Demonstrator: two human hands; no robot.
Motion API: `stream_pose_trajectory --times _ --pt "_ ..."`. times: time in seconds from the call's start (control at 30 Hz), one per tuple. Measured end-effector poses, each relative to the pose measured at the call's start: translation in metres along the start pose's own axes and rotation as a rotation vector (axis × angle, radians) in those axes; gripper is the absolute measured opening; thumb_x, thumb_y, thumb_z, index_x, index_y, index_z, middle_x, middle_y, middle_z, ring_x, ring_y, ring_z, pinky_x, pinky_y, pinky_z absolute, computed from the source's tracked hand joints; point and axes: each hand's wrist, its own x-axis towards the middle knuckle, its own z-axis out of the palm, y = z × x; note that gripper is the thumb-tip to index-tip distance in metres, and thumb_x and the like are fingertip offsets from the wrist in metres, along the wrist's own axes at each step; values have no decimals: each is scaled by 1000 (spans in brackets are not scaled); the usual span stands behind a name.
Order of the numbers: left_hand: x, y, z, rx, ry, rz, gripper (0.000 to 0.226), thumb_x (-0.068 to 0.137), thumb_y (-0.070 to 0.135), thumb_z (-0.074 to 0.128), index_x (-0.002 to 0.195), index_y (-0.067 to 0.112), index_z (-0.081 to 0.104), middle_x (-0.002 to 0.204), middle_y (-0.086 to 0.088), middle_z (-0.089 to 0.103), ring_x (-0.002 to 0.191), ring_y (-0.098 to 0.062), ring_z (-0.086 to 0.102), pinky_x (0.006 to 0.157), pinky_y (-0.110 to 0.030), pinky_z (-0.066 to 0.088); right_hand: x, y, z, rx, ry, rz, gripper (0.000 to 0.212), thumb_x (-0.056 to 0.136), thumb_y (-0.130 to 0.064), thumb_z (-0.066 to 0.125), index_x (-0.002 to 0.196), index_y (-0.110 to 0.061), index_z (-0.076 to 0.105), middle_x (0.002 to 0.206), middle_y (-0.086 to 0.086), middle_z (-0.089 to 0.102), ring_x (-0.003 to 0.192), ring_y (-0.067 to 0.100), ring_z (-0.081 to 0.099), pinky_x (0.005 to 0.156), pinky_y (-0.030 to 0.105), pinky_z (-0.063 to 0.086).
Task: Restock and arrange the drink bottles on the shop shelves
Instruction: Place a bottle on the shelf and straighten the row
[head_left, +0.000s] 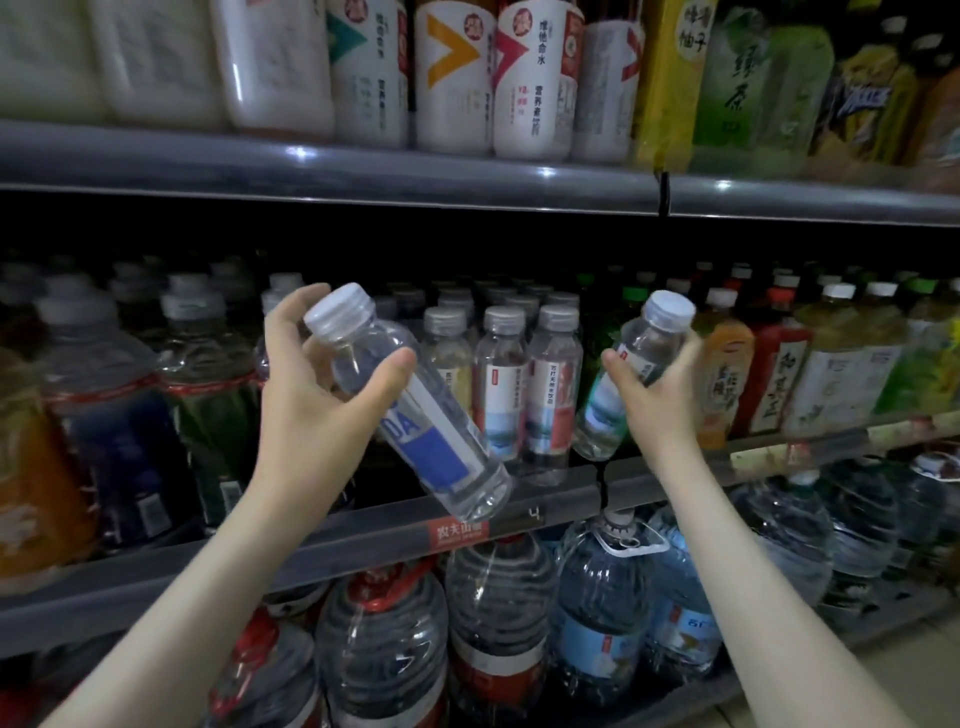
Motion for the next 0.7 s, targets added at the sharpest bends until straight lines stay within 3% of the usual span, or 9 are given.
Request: stream_pose_trajectory --times 0.1,0.27,0.43,0.6,0.7 --pt "-1 0 -11 54 -10 -27 67 73 42 66 131 29 35 105 12 64 90 0 65 70 -16 52 9 8 4 -29 -101 27 68 89 -23 67 141 -20 24 129 1 50 112 12 53 89 26 43" --pt "-2 -3 -15 111 -25 -58 67 75 39 67 135 28 38 103 19 63 89 5 64 68 -11 50 19 12 2 -65 -201 64 69 88 -24 68 141 -27 25 132 1 50 119 15 51 99 40 45" --pt "1 -7 -14 139 -17 -104 66 80 38 68 137 32 36 109 19 61 94 6 62 70 -12 50 15 13 5 -64 -125 38 66 87 -22 69 140 -23 28 131 0 50 120 14 50 101 39 44" --pt "7 -8 -11 105 -44 -157 77 78 45 66 144 30 30 124 18 55 116 0 53 91 -32 52 4 17 13 -136 -179 47 68 91 -26 63 146 -23 24 140 -4 43 126 9 40 102 32 35" --pt "7 -9 -10 112 -55 -173 76 81 40 67 146 30 29 119 22 55 116 -3 54 88 -28 52 8 19 17 -272 -173 58 72 92 -36 59 150 -22 18 150 8 32 137 24 31 112 46 29"
